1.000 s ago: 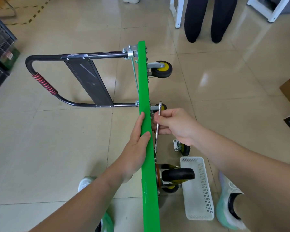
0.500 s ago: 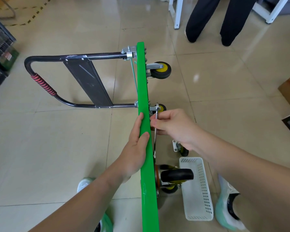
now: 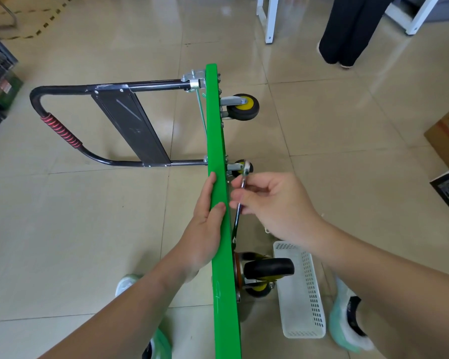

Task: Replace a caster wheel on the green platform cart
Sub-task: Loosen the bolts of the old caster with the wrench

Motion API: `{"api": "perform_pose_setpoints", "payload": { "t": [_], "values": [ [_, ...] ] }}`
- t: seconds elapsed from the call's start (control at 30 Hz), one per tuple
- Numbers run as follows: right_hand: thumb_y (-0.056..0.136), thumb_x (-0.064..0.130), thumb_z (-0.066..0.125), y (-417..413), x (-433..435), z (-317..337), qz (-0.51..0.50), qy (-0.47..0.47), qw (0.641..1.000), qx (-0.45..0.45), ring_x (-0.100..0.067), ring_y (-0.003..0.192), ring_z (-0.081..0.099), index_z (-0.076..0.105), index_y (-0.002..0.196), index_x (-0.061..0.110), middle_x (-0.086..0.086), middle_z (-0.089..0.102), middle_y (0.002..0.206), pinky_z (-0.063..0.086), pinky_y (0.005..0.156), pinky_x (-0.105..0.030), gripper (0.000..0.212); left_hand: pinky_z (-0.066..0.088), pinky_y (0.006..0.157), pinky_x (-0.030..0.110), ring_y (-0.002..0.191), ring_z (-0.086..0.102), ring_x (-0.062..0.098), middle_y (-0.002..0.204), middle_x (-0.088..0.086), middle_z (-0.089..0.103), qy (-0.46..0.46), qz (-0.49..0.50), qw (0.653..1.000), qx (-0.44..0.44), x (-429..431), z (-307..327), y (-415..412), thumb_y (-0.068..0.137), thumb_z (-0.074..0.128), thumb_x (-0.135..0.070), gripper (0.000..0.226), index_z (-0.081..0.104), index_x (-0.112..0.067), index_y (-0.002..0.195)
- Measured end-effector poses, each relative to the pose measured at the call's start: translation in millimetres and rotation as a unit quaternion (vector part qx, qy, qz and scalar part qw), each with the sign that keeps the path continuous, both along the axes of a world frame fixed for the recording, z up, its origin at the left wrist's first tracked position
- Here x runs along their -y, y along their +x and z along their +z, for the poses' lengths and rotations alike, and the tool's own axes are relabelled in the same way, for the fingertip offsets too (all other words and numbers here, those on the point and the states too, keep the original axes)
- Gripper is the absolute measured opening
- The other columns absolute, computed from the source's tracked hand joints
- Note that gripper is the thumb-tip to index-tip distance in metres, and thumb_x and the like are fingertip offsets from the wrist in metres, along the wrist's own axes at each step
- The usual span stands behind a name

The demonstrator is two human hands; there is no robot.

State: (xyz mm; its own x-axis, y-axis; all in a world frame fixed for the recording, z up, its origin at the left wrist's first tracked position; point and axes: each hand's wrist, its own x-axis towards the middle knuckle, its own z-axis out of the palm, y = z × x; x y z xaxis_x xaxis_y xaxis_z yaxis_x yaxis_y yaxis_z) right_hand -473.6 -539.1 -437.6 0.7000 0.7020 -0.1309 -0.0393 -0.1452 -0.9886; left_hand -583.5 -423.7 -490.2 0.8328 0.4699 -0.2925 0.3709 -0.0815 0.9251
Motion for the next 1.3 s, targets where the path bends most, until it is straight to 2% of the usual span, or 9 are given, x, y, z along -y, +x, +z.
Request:
{"api": "perform_pose_setpoints", "payload": {
  "t": [0.07,0.2,0.37,0.47,0.53,0.67,1.03,1.2,1.3],
  "values": [
    [0.091,0.002,0.069,16,-3,-1,-0.034,0.004,0.999,-0.042,-0.020,0.077,0.076,0.072,0.091,0.016,-0.002,0.075,0.079,0.063,0.071,-0.031,0.015,0.033,0.102,0.008,0.139,0.040,-0.003,0.158,-0.027,0.029,-0.001,0.003,1.000,0.002,0,1,-1,0.113,0.031,-0.027,0.057,0.012,-0.062,0.154],
    [0.095,0.009,0.066,38,-13,-14,-0.033,-0.032,0.992,-0.116,-0.021,0.073,0.075,0.070,0.099,0.006,-0.009,0.072,0.083,0.063,0.072,-0.034,0.007,0.027,0.119,0.022,0.143,0.032,-0.006,0.159,-0.029,0.025,-0.001,0.005,1.000,0.012,0,2,-1,0.113,0.031,-0.024,0.058,0.012,-0.059,0.154],
    [0.095,0.010,0.066,42,-26,-34,-0.017,-0.067,0.982,-0.177,-0.022,0.067,0.074,0.067,0.103,0.001,-0.012,0.070,0.084,0.061,0.065,-0.032,0.012,0.028,0.100,0.003,0.126,0.030,-0.031,0.155,-0.032,0.026,-0.005,-0.001,1.000,0.007,-1,0,-2,0.113,0.031,-0.024,0.057,0.012,-0.064,0.150],
    [0.095,0.010,0.066,45,-31,-41,-0.008,-0.084,0.977,-0.196,-0.021,0.067,0.074,0.067,0.103,0.002,-0.010,0.071,0.085,0.062,0.066,-0.033,0.012,0.030,0.105,0.005,0.124,0.029,-0.033,0.154,-0.033,0.027,-0.008,-0.002,1.000,0.004,-2,0,-2,0.113,0.032,-0.024,0.059,0.012,-0.064,0.150],
    [0.095,0.009,0.066,46,-32,-44,-0.004,-0.093,0.972,-0.217,-0.021,0.066,0.074,0.067,0.099,0.002,-0.008,0.073,0.080,0.062,0.064,-0.031,0.008,0.030,0.097,-0.003,0.119,0.031,-0.037,0.152,-0.034,0.027,-0.006,-0.005,1.000,0.003,-3,1,-2,0.113,0.031,-0.023,0.059,0.012,-0.064,0.150],
    [0.094,0.007,0.066,43,-35,-53,0.018,-0.116,0.960,-0.252,-0.025,0.072,0.075,0.066,0.109,-0.008,-0.016,0.075,0.090,0.063,0.068,-0.035,0.021,0.029,0.117,0.019,0.141,0.035,-0.011,0.161,-0.028,0.027,-0.014,-0.001,1.000,0.006,-2,0,-3,0.113,0.031,-0.025,0.059,0.013,-0.067,0.149],
    [0.095,0.012,0.066,30,-29,-39,0.024,-0.086,0.982,-0.168,-0.030,0.092,0.075,0.071,0.111,0.003,-0.014,0.077,0.101,0.062,0.076,-0.036,0.019,0.032,0.109,0.013,0.141,0.037,-0.008,0.159,-0.029,0.029,-0.014,-0.004,1.000,0.005,-3,0,-3,0.113,0.031,-0.024,0.059,0.012,-0.062,0.153],
    [0.094,0.006,0.067,11,-14,-19,-0.005,-0.029,0.993,-0.113,-0.022,0.085,0.075,0.074,0.096,0.014,-0.008,0.077,0.089,0.063,0.081,-0.038,0.011,0.036,0.096,0.001,0.119,0.039,-0.031,0.135,-0.051,0.030,-0.005,-0.008,1.000,-0.001,-2,3,-1,0.113,0.031,-0.024,0.059,0.012,-0.061,0.154],
    [0.092,0.003,0.068,-4,-1,-13,-0.014,0.006,0.997,-0.078,-0.017,0.084,0.075,0.073,0.092,0.020,-0.001,0.077,0.080,0.062,0.082,-0.038,0.018,0.036,0.112,0.020,0.133,0.044,-0.012,0.140,-0.045,0.035,-0.014,-0.003,1.000,0.001,0,5,-1,0.113,0.031,-0.027,0.057,0.012,-0.063,0.153]
  ]
}}
